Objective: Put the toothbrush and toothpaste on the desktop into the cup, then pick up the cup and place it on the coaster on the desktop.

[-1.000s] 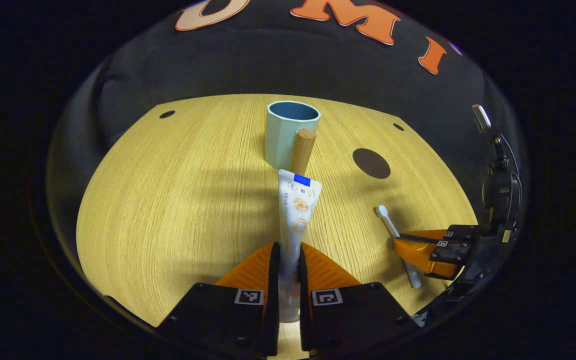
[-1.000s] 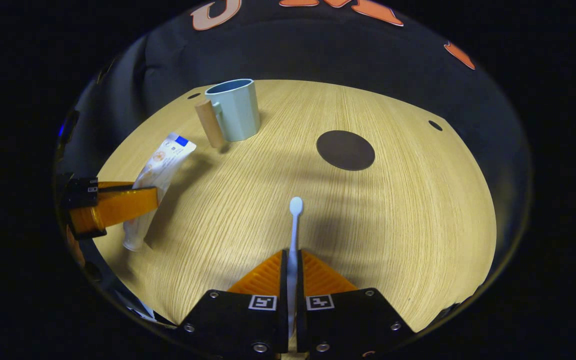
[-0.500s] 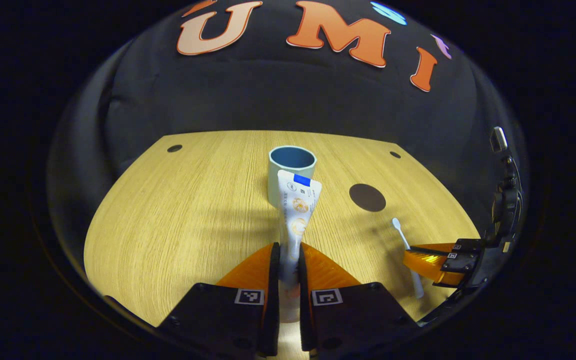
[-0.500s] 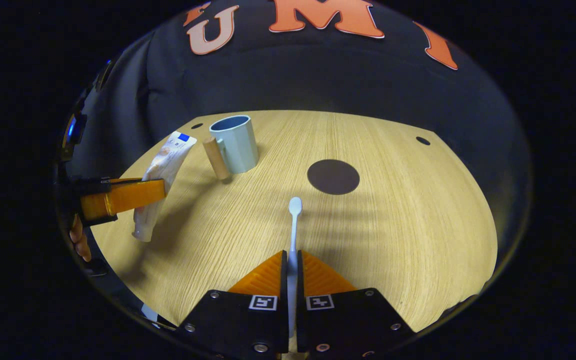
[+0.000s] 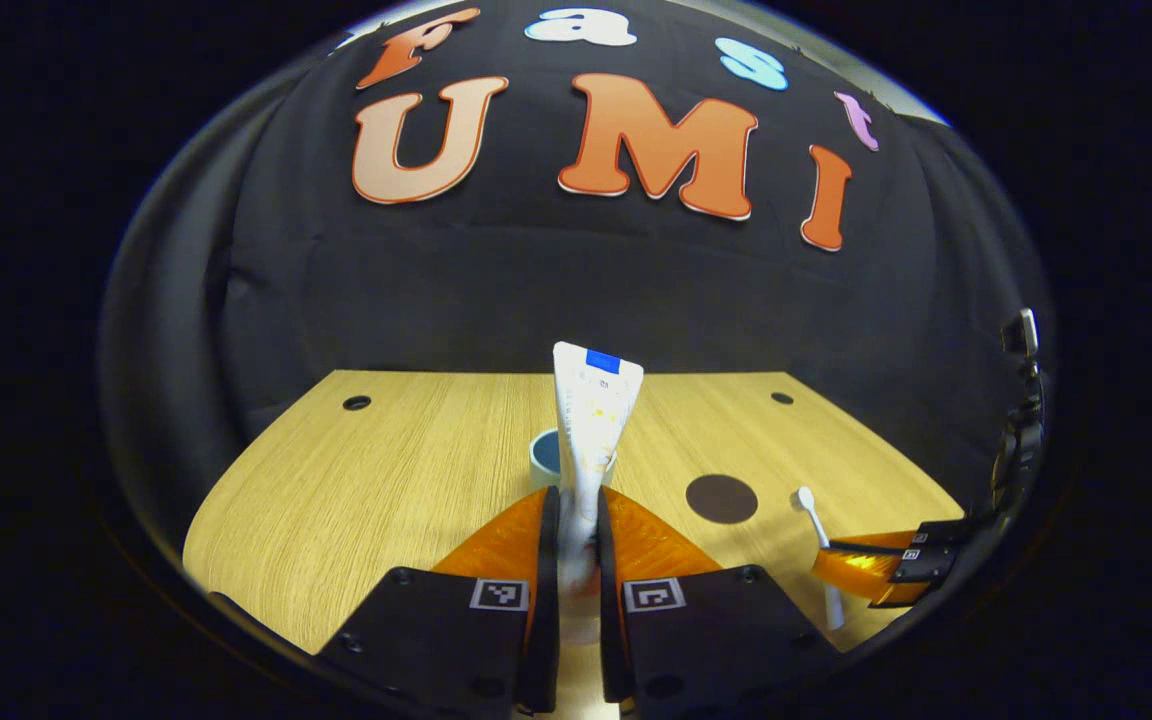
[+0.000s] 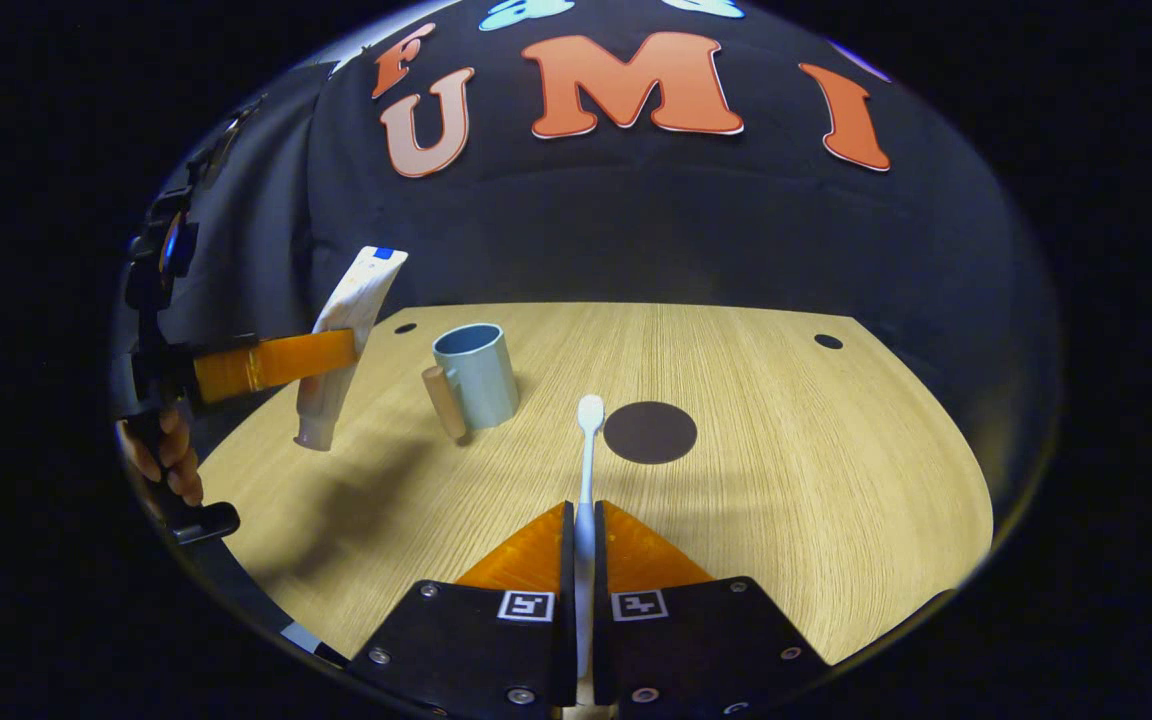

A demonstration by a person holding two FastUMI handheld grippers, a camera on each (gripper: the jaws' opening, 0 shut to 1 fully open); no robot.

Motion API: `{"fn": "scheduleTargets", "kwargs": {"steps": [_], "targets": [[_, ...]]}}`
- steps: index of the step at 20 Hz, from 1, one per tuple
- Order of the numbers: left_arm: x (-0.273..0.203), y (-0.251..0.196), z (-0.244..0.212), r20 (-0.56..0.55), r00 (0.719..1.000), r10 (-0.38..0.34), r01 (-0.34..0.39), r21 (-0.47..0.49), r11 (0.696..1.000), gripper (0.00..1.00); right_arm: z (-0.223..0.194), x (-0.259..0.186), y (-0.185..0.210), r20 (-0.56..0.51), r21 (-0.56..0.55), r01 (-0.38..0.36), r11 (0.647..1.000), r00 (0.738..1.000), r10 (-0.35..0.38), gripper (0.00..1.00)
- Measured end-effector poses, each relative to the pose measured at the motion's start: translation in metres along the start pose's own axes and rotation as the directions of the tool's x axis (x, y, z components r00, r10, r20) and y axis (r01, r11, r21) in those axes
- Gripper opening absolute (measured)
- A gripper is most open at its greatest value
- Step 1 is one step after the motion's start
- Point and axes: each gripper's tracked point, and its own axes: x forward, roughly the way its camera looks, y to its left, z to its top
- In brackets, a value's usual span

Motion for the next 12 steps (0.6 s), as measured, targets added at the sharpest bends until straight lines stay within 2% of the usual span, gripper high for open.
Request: {"fn": "scheduleTargets", "kwargs": {"steps": [4, 8, 10, 12], "targets": [[0.009, -0.002, 0.033, 0.120, 0.993, -0.017, 0.024, -0.051, 0.998, 0.21, 0.009, -0.001, 0.001, 0.050, 0.004, -0.014, 1.000, 0.999, 0.014, 0.07], [0.022, -0.001, 0.070, 0.254, 0.967, -0.011, 0.026, -0.054, 0.998, 0.20, 0.026, -0.003, -0.002, 0.118, 0.017, -0.025, 1.000, 0.993, 0.023, 0.07], [0.031, 0.004, 0.078, 0.284, 0.959, 0.006, 0.013, -0.066, 0.998, 0.21, 0.033, -0.004, -0.004, 0.138, 0.002, -0.039, 0.999, 0.990, 0.038, 0.06], [0.037, 0.005, 0.085, 0.309, 0.951, 0.001, 0.028, -0.089, 0.996, 0.20, 0.042, -0.005, -0.012, 0.172, -0.024, -0.017, 1.000, 0.985, 0.021, 0.07]]}}
